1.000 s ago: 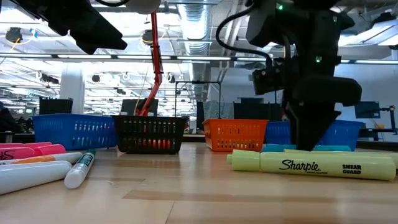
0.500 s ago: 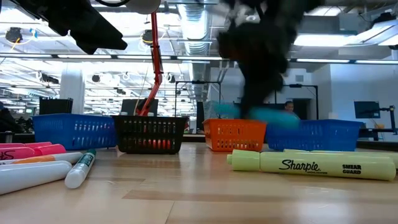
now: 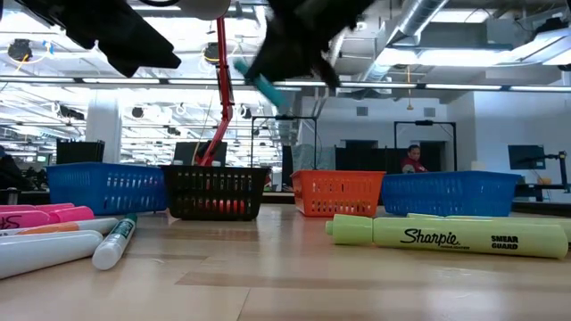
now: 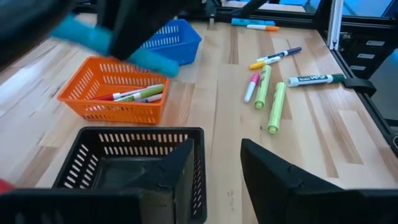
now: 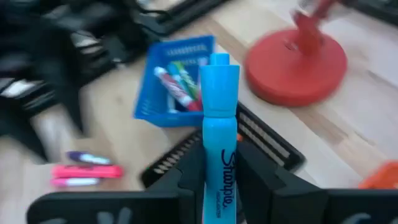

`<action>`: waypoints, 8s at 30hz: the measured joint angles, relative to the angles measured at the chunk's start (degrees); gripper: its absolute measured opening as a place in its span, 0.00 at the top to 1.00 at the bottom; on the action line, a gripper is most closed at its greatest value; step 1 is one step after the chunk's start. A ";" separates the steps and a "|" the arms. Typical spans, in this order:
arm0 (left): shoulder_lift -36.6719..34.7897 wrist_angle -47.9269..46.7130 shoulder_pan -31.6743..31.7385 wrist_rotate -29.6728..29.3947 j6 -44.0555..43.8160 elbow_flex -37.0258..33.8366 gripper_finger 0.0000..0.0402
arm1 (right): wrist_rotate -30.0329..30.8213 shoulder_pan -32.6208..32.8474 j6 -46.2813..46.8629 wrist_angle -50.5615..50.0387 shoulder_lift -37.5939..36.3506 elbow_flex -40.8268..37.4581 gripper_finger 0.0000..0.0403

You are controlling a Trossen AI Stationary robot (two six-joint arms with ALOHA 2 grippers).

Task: Pick & Place Markers
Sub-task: Put the left large blue highlighter pen into the black basket, then put the left large pink highlighter pen into the black basket, then put the small white and purple highlighter pen into the right blue basket

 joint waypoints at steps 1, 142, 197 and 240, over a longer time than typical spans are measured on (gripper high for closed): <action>0.00 0.02 -0.12 0.02 0.00 0.00 0.68 | -0.03 -0.49 0.87 0.84 0.07 -1.15 0.85; 30.40 -9.86 23.55 -5.08 -24.31 17.31 0.76 | -1.72 1.57 -30.50 4.83 -12.33 -6.73 0.59; 9.62 -25.53 -10.57 22.70 -39.42 -7.08 0.63 | -1.76 1.79 -18.53 -1.90 -7.85 -6.82 0.62; 2.13 20.49 8.89 6.59 21.73 -0.18 0.88 | -2.55 4.48 -38.53 28.17 -19.06 -27.96 0.71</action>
